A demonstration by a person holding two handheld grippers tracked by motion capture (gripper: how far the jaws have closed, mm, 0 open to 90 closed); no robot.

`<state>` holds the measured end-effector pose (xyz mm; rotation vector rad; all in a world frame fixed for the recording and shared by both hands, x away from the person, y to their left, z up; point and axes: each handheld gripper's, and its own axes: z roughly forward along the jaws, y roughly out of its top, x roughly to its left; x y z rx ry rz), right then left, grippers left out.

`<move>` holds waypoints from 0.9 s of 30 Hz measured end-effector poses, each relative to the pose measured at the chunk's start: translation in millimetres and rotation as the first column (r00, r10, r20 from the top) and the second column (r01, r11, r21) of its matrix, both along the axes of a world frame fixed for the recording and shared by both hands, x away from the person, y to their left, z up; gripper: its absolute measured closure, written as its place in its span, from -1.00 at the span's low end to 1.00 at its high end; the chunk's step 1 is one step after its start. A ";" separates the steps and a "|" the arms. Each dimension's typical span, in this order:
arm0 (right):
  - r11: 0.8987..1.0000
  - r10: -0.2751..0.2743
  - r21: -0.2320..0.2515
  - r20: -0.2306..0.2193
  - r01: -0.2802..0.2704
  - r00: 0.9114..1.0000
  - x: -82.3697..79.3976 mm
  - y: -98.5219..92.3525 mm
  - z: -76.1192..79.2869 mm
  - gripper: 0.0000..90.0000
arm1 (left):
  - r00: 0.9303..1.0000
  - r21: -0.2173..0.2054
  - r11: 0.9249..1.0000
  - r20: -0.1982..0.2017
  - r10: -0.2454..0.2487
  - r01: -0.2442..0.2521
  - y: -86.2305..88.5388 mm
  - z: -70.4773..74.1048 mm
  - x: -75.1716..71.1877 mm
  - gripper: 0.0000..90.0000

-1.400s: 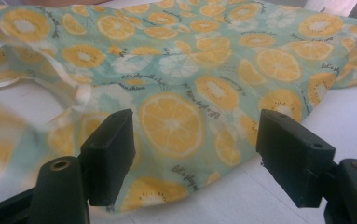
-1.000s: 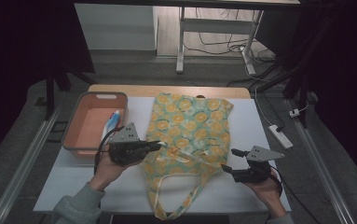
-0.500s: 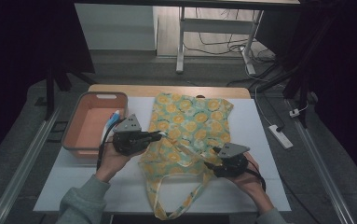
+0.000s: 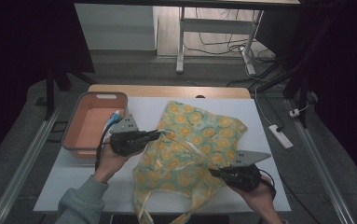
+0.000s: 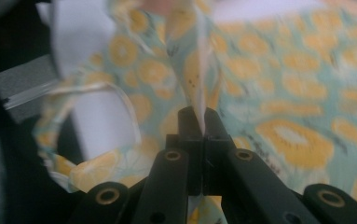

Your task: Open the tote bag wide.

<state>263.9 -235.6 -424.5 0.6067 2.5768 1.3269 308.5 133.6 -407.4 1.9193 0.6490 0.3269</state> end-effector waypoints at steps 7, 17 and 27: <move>1.000 0.018 0.024 -0.008 -0.018 1.000 -3.5 16.2 -5.9 0.97 | 0.999 0.059 0.998 -0.024 -0.021 0.022 -16.3 -13.0 4.0 0.77; 0.998 -0.052 0.038 -0.067 0.055 0.996 23.4 3.2 -26.2 0.97 | 0.992 0.090 0.996 -0.125 0.027 -0.016 5.4 -24.6 -7.1 -0.29; 0.991 -0.100 0.074 -0.106 0.108 0.989 35.3 -15.1 -34.0 0.97 | 0.974 0.234 0.966 -0.217 -0.062 0.114 13.2 -56.2 -41.3 -0.33</move>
